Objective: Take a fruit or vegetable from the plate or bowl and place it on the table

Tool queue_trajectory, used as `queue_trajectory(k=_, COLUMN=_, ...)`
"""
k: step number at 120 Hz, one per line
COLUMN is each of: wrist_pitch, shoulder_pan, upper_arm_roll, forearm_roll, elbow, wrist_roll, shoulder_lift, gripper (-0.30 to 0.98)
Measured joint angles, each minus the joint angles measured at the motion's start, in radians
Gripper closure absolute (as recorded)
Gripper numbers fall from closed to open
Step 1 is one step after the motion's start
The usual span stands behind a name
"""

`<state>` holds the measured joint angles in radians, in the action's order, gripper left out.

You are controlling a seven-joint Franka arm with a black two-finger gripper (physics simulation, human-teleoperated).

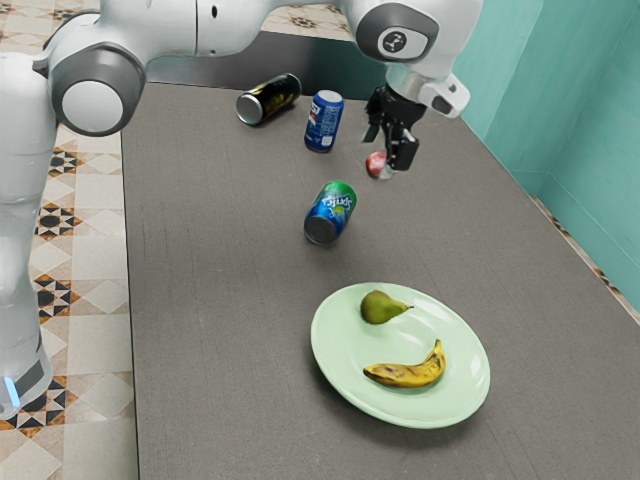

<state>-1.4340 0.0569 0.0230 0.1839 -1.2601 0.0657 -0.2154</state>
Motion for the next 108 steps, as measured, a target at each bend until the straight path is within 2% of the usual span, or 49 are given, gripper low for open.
queue_trajectory(k=13, wrist_pitch=-0.017, shoulder_pan=0.009, upper_arm_roll=-0.007, forearm_roll=0.001, elbow=0.011, wrist_roll=0.005, shoulder_lift=0.002, gripper=0.0)
queue_trajectory(k=35, wrist_pitch=-0.039, shoulder_pan=0.112, upper_arm_roll=-0.01, forearm_roll=-0.002, elbow=0.035, wrist_roll=0.044, shoulder_lift=-0.038, gripper=0.0)
queue_trajectory(k=60, wrist_pitch=-0.049, shoulder_pan=0.139, upper_arm_roll=-0.011, forearm_roll=-0.007, elbow=0.021, wrist_roll=0.127, shoulder_lift=-0.078, gripper=0.0)
queue_trajectory(k=64, wrist_pitch=-0.05, shoulder_pan=0.143, upper_arm_roll=-0.01, forearm_roll=-0.027, elbow=0.021, wrist_roll=0.139, shoulder_lift=-0.085, gripper=0.0)
queue_trajectory(k=74, wrist_pitch=-0.102, shoulder_pan=0.132, upper_arm_roll=-0.004, forearm_roll=-0.135, elbow=0.001, wrist_roll=0.163, shoulder_lift=-0.103, gripper=0.0)
queue_trajectory(k=84, wrist_pitch=-0.163, shoulder_pan=0.128, upper_arm_roll=-0.007, forearm_roll=-0.199, elbow=-0.015, wrist_roll=0.164, shoulder_lift=-0.127, gripper=0.0)
queue_trajectory(k=95, wrist_pitch=-0.208, shoulder_pan=0.116, upper_arm_roll=-0.088, forearm_roll=-0.233, elbow=-0.015, wrist_roll=0.164, shoulder_lift=-0.13, gripper=0.0)
queue_trajectory(k=108, wrist_pitch=-0.248, shoulder_pan=0.117, upper_arm_roll=-0.18, forearm_roll=-0.239, elbow=-0.03, wrist_roll=0.172, shoulder_lift=-0.128, gripper=0.0)
